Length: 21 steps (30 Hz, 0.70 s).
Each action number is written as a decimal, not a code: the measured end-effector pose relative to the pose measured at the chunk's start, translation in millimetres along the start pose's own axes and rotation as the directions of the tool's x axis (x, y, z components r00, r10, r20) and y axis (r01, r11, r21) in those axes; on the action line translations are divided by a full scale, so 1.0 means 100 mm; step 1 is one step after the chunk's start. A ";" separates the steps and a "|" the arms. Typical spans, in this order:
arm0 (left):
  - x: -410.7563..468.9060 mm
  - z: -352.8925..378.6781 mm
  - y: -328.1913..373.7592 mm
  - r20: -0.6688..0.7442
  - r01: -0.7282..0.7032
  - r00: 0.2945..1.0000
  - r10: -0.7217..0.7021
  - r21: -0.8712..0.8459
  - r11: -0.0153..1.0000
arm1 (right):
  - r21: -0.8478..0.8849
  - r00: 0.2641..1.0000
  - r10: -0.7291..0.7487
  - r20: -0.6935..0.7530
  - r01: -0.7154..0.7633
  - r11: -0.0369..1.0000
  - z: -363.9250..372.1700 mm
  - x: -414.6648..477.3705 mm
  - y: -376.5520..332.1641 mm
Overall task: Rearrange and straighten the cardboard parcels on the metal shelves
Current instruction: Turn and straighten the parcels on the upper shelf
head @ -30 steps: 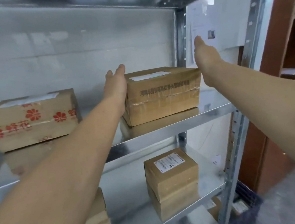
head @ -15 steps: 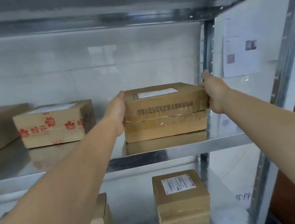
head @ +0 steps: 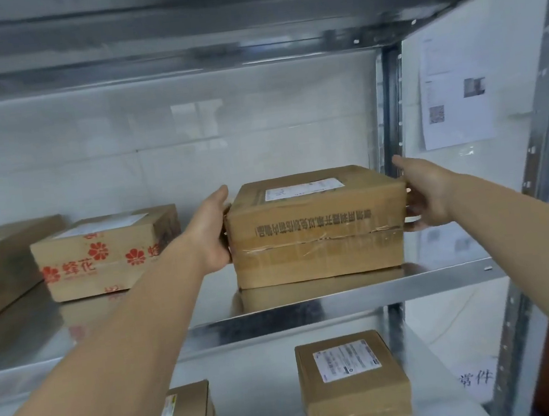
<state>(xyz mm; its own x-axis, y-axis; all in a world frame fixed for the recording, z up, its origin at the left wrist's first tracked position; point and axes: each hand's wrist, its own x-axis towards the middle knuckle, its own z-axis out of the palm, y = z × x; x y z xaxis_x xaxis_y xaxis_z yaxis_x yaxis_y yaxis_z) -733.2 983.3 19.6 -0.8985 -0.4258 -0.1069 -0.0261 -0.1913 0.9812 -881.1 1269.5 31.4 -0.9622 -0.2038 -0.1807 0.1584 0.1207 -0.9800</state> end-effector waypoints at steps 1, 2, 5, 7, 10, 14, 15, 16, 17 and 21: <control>0.03 -0.04 0.03 0.019 0.028 0.999 -0.028 0.021 0.999 | -0.003 1.000 0.017 0.019 -0.017 1.000 -0.01 0.03 0.02; 0.07 -0.06 0.05 0.027 0.054 0.998 -0.056 0.044 0.998 | 0.003 0.999 0.028 0.037 -0.028 1.000 -0.01 0.07 0.05; 0.11 -0.04 0.06 -0.032 0.114 0.993 -0.111 0.112 0.987 | 0.062 0.993 0.041 0.113 -0.048 0.997 0.00 0.20 0.11; 0.09 0.00 0.02 -0.063 0.119 0.992 -0.111 0.148 0.982 | 0.076 0.987 0.037 0.157 -0.049 0.996 0.00 0.25 0.13; 0.08 0.05 -0.02 -0.094 0.096 0.992 -0.080 0.172 0.980 | 0.095 0.980 0.013 0.198 -0.032 0.995 -0.02 0.31 0.14; 0.01 0.09 -0.02 -0.154 0.091 0.986 -0.062 0.185 0.978 | 0.113 0.973 -0.011 0.230 -0.016 0.993 -0.01 0.34 0.14; -0.01 0.10 -0.01 -0.164 0.086 0.985 -0.056 0.182 0.980 | 0.120 0.971 -0.018 0.240 -0.012 0.993 -0.02 0.34 0.13; -0.01 0.11 0.00 -0.170 0.085 0.984 -0.054 0.179 0.980 | 0.127 0.970 -0.021 0.243 -0.011 0.992 -0.02 0.34 0.12; -0.01 0.11 0.00 -0.175 0.083 0.983 -0.050 0.183 0.980 | 0.133 0.969 -0.023 0.245 -0.010 0.991 -0.02 0.34 0.11; -0.01 0.16 0.03 -0.175 0.072 0.984 -0.037 0.200 0.977 | 0.129 0.968 -0.031 0.250 -0.002 0.992 -0.05 0.37 0.09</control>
<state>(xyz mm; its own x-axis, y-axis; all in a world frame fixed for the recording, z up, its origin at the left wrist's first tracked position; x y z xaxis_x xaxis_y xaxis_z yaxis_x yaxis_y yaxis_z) -738.9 997.0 25.5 -0.8062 -0.5669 -0.1693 -0.1780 -0.0404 0.9832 -916.0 1268.0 15.9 -0.8808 -0.4434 -0.1658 0.1878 -0.0056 -0.9822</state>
